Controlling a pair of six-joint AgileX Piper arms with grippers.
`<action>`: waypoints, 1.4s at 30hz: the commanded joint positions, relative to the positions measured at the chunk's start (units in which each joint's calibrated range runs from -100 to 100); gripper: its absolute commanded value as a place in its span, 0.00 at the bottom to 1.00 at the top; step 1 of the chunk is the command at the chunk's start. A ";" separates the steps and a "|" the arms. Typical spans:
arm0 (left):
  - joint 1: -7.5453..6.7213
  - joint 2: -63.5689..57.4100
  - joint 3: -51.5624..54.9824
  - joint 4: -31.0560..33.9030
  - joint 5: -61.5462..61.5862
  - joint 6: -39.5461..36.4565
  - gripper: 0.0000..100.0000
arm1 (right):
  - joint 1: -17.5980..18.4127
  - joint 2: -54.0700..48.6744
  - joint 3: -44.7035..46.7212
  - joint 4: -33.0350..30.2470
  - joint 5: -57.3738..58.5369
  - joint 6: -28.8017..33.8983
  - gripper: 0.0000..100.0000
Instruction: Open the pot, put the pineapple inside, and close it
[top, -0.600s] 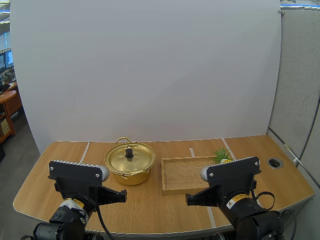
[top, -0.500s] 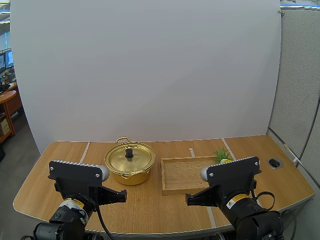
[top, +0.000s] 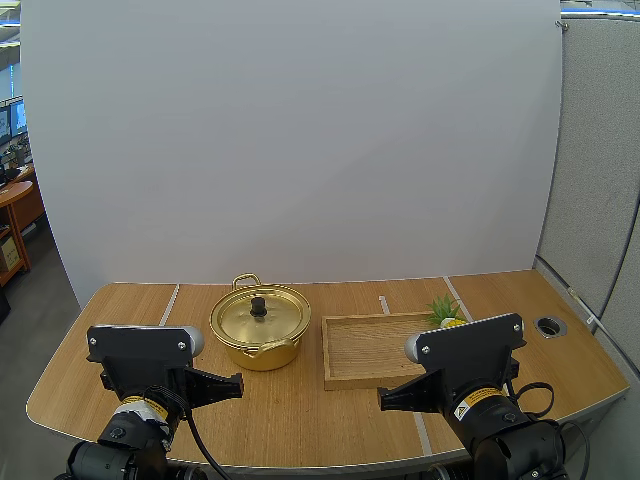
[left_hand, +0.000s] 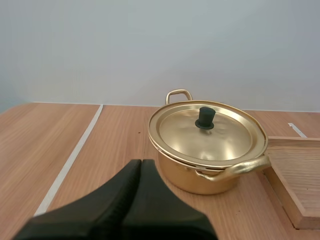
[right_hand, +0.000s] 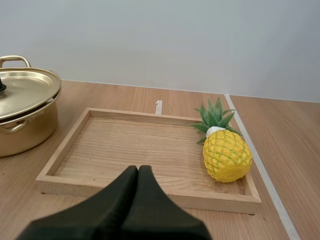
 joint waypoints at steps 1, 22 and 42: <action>0.00 -0.22 0.13 0.47 -1.12 -0.50 0.00 | -0.16 -0.32 0.11 -0.30 -0.21 0.36 0.00; 0.00 -0.22 0.13 0.47 -1.12 -0.50 0.00 | -0.16 -0.32 0.11 -0.30 -0.21 0.36 0.00; 0.00 -0.22 0.13 0.47 -3.04 -0.93 0.00 | -0.16 -0.32 0.11 1.14 -0.39 0.47 0.00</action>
